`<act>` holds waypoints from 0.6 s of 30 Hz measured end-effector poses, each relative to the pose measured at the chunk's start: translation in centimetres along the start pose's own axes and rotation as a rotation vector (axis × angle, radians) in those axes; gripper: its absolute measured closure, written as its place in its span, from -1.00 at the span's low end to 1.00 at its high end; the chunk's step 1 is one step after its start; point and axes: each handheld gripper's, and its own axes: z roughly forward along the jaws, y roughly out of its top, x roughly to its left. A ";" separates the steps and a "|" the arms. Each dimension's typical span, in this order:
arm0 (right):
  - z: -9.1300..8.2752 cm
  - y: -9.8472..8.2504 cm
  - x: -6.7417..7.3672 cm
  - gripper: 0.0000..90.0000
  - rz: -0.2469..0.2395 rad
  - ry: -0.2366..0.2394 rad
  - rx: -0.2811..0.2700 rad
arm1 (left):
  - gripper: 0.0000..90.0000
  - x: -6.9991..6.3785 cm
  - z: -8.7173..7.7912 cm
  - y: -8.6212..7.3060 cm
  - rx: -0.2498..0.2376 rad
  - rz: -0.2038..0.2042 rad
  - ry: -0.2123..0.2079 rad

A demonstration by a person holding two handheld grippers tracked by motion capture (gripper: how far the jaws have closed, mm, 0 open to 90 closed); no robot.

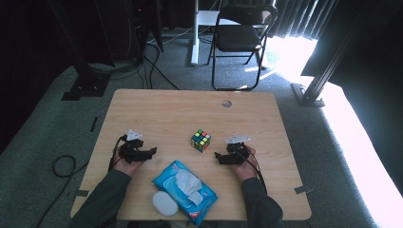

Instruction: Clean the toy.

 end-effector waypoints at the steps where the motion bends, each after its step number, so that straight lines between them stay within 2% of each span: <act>1: 0.0 0.0 0.0 -0.53 0.000 0.000 0.000 | -0.36 -0.1 -0.1 0.0 -0.003 0.004 -0.005; 5: 0.0 0.0 0.1 -0.53 0.010 -0.011 0.000 | -0.36 -0.8 -0.6 0.3 -0.008 0.028 -0.027; 11: -0.1 -0.1 0.3 -0.55 0.025 -0.026 0.002 | -0.39 -1.7 -1.0 0.5 -0.001 0.035 -0.061; 16: 0.1 0.0 0.5 -0.73 0.005 -0.007 0.017 | -0.39 -2.3 -1.2 0.7 0.007 0.063 -0.074; 18: 0.1 0.0 0.6 -0.73 0.006 -0.007 0.016 | -0.39 -2.5 -1.4 0.8 -0.002 0.055 -0.106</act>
